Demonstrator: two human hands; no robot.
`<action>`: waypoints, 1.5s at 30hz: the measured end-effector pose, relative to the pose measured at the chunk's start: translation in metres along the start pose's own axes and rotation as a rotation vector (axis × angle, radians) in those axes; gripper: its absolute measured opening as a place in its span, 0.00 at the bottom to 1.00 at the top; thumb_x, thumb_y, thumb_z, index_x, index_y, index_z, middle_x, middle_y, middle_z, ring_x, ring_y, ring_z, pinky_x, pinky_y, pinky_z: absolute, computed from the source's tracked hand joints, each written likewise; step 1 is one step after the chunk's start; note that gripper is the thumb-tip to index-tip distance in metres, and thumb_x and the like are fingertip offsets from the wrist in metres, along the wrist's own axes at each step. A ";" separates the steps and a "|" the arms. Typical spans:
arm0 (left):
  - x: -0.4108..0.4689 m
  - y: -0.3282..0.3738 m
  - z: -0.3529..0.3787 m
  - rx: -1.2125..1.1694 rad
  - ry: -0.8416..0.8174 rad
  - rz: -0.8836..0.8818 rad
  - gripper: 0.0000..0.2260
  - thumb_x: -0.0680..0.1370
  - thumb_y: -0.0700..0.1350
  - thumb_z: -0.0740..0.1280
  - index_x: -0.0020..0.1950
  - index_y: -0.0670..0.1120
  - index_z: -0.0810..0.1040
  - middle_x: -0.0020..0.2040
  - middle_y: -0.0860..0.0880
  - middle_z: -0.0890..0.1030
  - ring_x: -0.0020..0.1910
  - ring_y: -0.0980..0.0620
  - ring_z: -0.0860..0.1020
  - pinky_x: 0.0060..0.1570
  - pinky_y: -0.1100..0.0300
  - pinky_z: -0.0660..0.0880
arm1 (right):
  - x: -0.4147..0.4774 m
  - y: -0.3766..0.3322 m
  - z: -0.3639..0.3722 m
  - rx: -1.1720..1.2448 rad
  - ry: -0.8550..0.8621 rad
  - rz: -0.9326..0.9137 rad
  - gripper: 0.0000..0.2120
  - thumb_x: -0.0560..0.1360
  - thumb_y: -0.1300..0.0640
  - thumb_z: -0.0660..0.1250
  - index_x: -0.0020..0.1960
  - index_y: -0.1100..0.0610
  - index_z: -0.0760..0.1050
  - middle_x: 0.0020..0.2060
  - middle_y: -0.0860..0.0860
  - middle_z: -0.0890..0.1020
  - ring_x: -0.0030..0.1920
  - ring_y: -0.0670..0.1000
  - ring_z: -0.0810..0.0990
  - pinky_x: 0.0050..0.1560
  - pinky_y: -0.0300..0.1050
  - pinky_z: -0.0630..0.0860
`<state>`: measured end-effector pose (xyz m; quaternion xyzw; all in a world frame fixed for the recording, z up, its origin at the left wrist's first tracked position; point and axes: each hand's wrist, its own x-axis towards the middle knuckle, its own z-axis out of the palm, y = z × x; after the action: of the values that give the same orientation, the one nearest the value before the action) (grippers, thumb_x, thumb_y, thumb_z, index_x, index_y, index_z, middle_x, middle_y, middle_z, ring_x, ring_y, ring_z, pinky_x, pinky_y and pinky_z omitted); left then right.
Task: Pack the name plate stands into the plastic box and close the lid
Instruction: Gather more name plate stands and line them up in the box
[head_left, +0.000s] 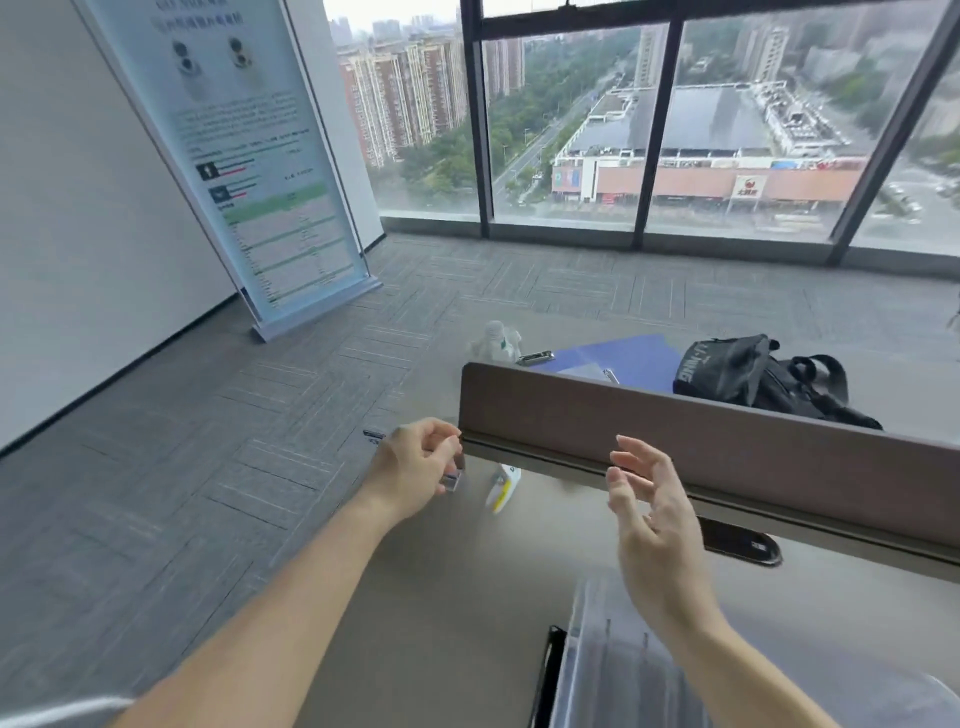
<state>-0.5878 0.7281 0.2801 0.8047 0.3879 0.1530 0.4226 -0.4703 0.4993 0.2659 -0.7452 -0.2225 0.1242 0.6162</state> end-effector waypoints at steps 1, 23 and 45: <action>0.013 -0.012 -0.012 0.045 0.011 0.030 0.08 0.83 0.45 0.66 0.59 0.48 0.83 0.50 0.49 0.87 0.46 0.52 0.87 0.41 0.52 0.87 | 0.006 -0.002 0.025 -0.023 -0.037 0.009 0.14 0.81 0.56 0.63 0.67 0.48 0.73 0.55 0.43 0.81 0.55 0.36 0.79 0.45 0.26 0.72; 0.266 -0.357 0.006 -0.272 -0.200 -0.245 0.20 0.74 0.37 0.78 0.64 0.47 0.79 0.61 0.53 0.85 0.60 0.51 0.83 0.66 0.54 0.77 | 0.155 0.214 0.373 -0.425 -0.160 0.651 0.10 0.80 0.56 0.66 0.58 0.53 0.67 0.40 0.45 0.73 0.45 0.51 0.75 0.38 0.39 0.68; 0.157 -0.131 -0.086 -0.280 -0.157 0.066 0.25 0.70 0.72 0.69 0.39 0.50 0.78 0.36 0.61 0.82 0.49 0.52 0.84 0.61 0.46 0.78 | 0.069 -0.002 0.215 0.407 0.187 0.561 0.13 0.80 0.43 0.61 0.48 0.52 0.76 0.38 0.39 0.83 0.45 0.45 0.79 0.65 0.58 0.76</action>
<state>-0.5996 0.9401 0.2138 0.7597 0.3018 0.1561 0.5544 -0.5094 0.7189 0.2288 -0.6476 0.0777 0.2614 0.7115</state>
